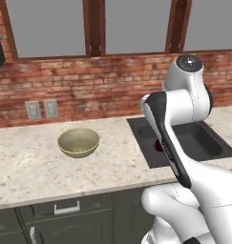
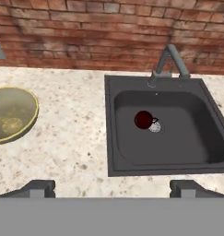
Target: Pick the mug and place it in the sink. Pick the bowl and place it in the open cabinet and then close the cabinet.
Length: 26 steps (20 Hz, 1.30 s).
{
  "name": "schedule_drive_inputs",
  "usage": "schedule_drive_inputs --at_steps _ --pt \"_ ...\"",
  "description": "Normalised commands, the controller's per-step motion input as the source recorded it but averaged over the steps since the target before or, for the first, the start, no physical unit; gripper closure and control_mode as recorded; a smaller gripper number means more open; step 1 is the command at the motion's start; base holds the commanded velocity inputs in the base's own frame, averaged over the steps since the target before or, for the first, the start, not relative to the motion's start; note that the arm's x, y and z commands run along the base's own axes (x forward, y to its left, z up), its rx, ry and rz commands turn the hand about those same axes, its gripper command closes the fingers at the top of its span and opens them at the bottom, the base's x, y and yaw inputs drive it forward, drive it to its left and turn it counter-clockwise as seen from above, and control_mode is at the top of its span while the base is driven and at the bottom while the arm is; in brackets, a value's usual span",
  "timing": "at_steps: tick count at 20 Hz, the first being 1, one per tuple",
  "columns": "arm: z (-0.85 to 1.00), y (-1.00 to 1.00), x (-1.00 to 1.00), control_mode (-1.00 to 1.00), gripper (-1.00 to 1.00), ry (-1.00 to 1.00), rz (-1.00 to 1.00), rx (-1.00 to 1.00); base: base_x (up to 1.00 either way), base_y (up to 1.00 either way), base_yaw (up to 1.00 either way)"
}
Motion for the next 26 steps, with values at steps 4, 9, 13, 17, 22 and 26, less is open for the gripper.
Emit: schedule_drive_inputs --at_steps 4,9,13,17,22,26 --pt "0.00 0.00 0.00 1.00 -1.00 0.00 0.00 0.00 0.00 0.74 0.00" --pt "0.00 0.00 0.00 1.00 -1.00 0.00 0.00 0.00 0.00 0.34 0.00" --pt "0.00 0.00 0.00 1.00 -1.00 0.00 0.00 0.00 0.00 0.09 0.02" --pt "0.00 0.00 0.00 1.00 -1.00 0.00 0.00 0.00 0.23 0.01 0.02" --pt "0.00 0.00 0.00 1.00 -1.00 0.00 0.00 0.00 0.48 0.05 0.05" --pt "0.00 0.00 0.00 1.00 -1.00 0.00 0.00 0.00 0.52 -0.03 0.32"
